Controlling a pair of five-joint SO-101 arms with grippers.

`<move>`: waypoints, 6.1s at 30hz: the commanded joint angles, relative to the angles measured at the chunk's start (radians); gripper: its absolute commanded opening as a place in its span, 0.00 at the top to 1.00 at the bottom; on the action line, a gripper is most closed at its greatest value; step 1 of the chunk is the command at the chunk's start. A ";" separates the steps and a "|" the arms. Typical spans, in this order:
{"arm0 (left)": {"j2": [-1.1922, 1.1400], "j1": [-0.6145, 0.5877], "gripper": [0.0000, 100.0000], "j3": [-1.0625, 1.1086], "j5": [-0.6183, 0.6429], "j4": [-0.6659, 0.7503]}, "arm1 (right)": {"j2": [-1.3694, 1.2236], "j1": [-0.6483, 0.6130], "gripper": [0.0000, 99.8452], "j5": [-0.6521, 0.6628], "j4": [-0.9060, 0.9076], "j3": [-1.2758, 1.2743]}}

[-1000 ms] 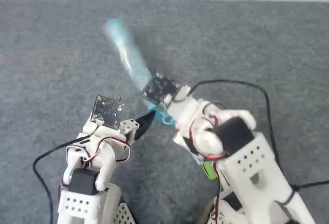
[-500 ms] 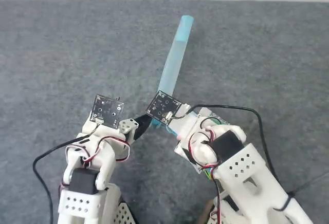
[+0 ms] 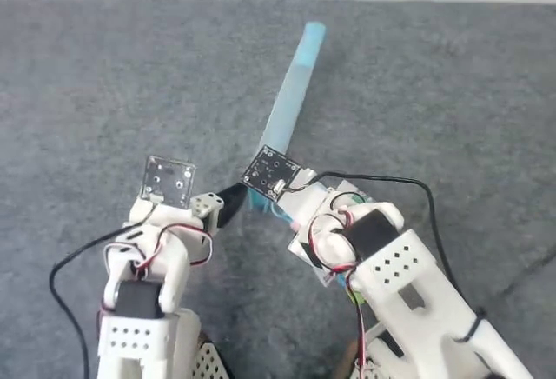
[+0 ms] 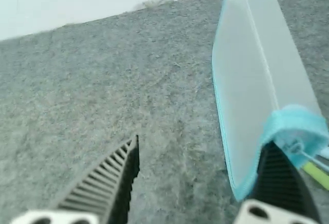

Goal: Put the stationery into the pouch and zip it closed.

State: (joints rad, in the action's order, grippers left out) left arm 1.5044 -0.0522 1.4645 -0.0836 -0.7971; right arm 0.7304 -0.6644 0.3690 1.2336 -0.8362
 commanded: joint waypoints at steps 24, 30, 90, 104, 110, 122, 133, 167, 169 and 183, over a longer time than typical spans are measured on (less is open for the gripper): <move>-0.476 -0.100 0.62 -0.203 0.023 0.140 | -0.214 0.113 0.99 -0.044 0.087 0.308; -0.339 -0.094 0.62 -0.197 0.020 0.037 | -0.216 0.102 0.99 -0.023 0.237 0.526; -0.201 0.032 0.62 -0.101 -0.044 -0.034 | -0.180 0.077 0.99 -0.092 0.403 0.804; -0.201 0.029 0.66 -0.084 -0.044 0.014 | -0.093 0.031 0.99 -0.018 0.509 0.825; -0.193 0.029 0.66 -0.070 -0.044 0.043 | -0.015 0.030 0.99 0.021 0.558 0.793; -0.193 0.035 0.81 -0.067 -0.011 0.086 | -0.004 0.028 0.99 0.038 0.461 0.546; -0.193 0.040 0.88 -0.088 -0.005 0.052 | -0.004 -0.091 0.99 -0.117 -0.058 0.149; -0.195 0.031 0.88 -0.173 -0.003 -0.025 | -0.289 -0.189 0.78 -0.339 -0.526 -0.021; -0.193 0.032 0.88 -0.177 -0.003 -0.026 | -0.312 -0.163 0.78 -0.344 -0.535 -0.005; -0.195 0.038 0.88 -0.183 -0.003 -0.026 | -0.420 -0.094 0.94 -0.347 -0.654 -0.002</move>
State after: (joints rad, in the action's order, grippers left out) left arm 1.2850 -0.0184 1.3587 -0.1158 -0.8216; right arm 0.2961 -0.7748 0.0330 0.6076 -0.9007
